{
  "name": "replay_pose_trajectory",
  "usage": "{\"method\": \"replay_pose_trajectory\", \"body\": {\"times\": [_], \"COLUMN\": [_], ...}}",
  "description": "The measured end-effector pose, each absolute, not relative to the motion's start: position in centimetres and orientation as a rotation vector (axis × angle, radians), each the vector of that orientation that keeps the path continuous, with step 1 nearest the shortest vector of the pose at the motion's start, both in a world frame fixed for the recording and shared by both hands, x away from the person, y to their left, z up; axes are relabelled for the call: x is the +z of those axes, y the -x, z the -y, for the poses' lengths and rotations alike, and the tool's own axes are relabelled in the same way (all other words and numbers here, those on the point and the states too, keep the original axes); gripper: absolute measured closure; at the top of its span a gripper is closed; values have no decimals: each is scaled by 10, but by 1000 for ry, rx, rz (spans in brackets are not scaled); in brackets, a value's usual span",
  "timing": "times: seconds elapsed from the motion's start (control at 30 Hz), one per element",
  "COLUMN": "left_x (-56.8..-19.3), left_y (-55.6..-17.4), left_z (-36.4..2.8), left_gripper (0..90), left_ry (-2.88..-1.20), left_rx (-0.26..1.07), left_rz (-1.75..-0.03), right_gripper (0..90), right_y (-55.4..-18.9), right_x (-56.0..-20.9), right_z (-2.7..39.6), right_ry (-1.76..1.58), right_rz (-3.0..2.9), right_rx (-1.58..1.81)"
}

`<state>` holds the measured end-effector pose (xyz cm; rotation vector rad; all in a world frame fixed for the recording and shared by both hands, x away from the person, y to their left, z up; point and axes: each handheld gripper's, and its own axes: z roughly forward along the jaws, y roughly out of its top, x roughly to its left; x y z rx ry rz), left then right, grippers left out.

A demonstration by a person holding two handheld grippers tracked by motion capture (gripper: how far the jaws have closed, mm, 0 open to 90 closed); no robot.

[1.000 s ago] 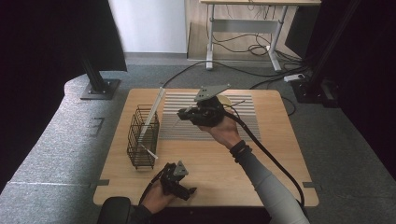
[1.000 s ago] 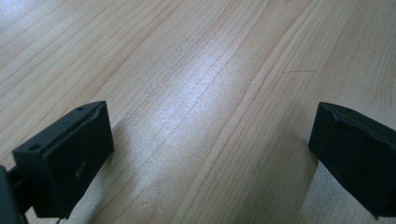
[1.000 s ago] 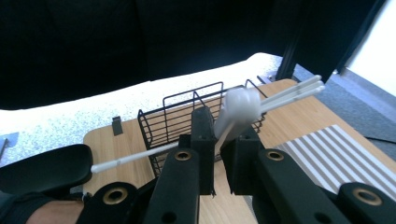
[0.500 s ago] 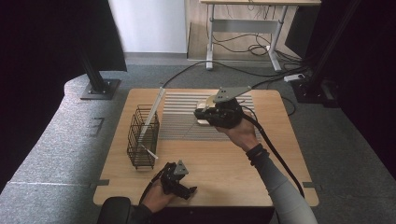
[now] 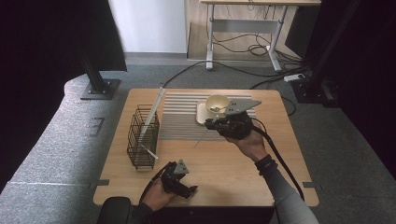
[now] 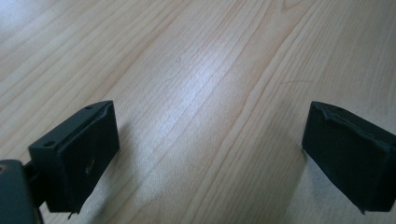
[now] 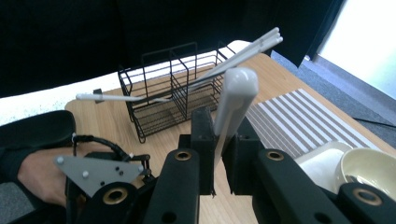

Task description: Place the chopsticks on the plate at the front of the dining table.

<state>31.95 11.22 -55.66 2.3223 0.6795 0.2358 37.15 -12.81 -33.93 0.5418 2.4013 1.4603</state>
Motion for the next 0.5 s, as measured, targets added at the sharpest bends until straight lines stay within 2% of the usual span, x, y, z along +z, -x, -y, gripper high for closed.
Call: {"method": "replay_pose_trajectory", "body": {"times": [0.2, 0.4, 0.5], "left_x": [-547, -535, -530], "left_y": [-324, -332, -336], "left_z": [-111, -107, -102], "left_gripper": [41, 132, 146], "left_ry": [-2276, -2227, -2213], "left_rx": [224, 234, 247], "left_rz": [-626, -589, -568], "right_gripper": [826, 826, 826], "right_y": [-367, -363, -361], "right_x": [-349, -356, -359], "right_z": [136, 141, 141], "right_ry": [-549, -556, -558], "right_rz": [-2402, -2411, -2422], "right_rx": [1455, 1461, 1462]}}
